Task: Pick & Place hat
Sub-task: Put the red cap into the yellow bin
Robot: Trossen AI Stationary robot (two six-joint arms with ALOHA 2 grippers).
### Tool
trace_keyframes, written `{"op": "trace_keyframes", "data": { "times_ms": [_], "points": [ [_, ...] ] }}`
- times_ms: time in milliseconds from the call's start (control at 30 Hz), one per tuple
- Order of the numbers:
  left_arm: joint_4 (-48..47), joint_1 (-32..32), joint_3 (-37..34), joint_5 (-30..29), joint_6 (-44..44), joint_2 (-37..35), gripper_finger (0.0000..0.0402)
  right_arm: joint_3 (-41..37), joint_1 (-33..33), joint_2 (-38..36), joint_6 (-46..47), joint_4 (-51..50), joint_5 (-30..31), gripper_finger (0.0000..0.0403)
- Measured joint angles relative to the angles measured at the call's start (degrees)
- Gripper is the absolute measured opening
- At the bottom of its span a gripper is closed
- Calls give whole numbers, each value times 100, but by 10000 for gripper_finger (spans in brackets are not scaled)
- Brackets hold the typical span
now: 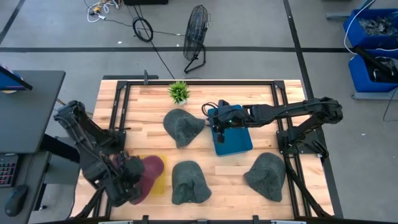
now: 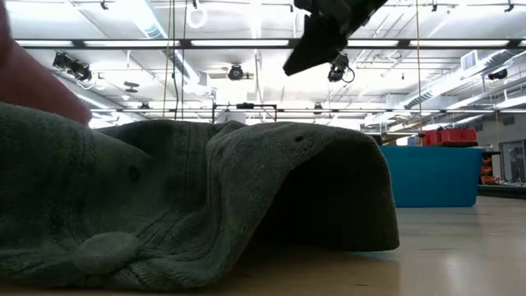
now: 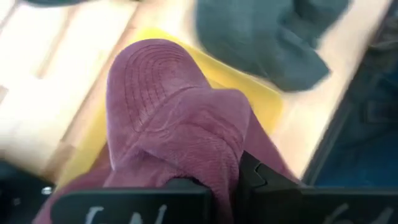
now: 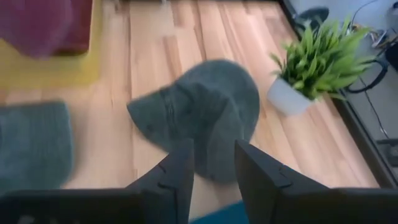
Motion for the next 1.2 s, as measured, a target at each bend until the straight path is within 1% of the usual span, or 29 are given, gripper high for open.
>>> {"op": "trace_keyframes", "data": {
  "times_ms": [67, 167, 233, 300, 367, 433, 467, 567, 667, 733, 800, 900, 1033, 1200],
  "points": [
    [-52, 209, 0, 135, 1, 0, 20, 11, 55, 117, 17, 219, -11, 118],
    [-22, 507, 0, 438, 0, 2, 20, 9, 206, 433, -274, 410, -19, 113],
    [-24, 644, 0, 658, -1, 2, 22, 5, 324, 721, -333, 556, -33, 101],
    [-17, 758, 0, 899, 3, 4, 29, 3, 452, 1071, -342, 1028, -60, 81],
    [-51, 863, 0, 1057, 4, 4, 43, 2, 590, 1442, -478, 1534, -208, 53],
    [-164, 947, 0, 1091, 4, 4, 62, 3, 727, 1829, -632, 2140, -352, 20],
    [-220, 982, 0, 1091, 7, 4, 72, 2, 805, 2000, -722, 2361, -414, 10],
    [-445, 1073, 0, 1169, 13, 4, 100, 120, 1025, 2423, -827, 3207, -466, 10],
    [-680, 1151, 0, 1353, 30, 4, 110, 470, 1179, 2734, -877, 3612, -467, 5],
    [-672, 1160, 0, 1522, 246, 4, 105, 774, 1253, 2924, -1068, 3725, -463, 4],
    [-756, 1159, 13, 1797, 449, 4, 91, 1142, 1286, 3109, -1171, 3730, -467, 5],
    [-1030, 1145, 113, 2152, 321, 4, 62, 1707, 1296, 3331, -1188, 3481, -602, 3],
    [-1049, 1030, 256, 2177, 268, 4, 12, 2192, 1271, 3615, -1201, 3256, -715, 2],
    [-1040, 830, 325, 2096, -25, 63, 7, 2674, 1173, 3890, -1256, 3264, -758, 2]
  ]
}}
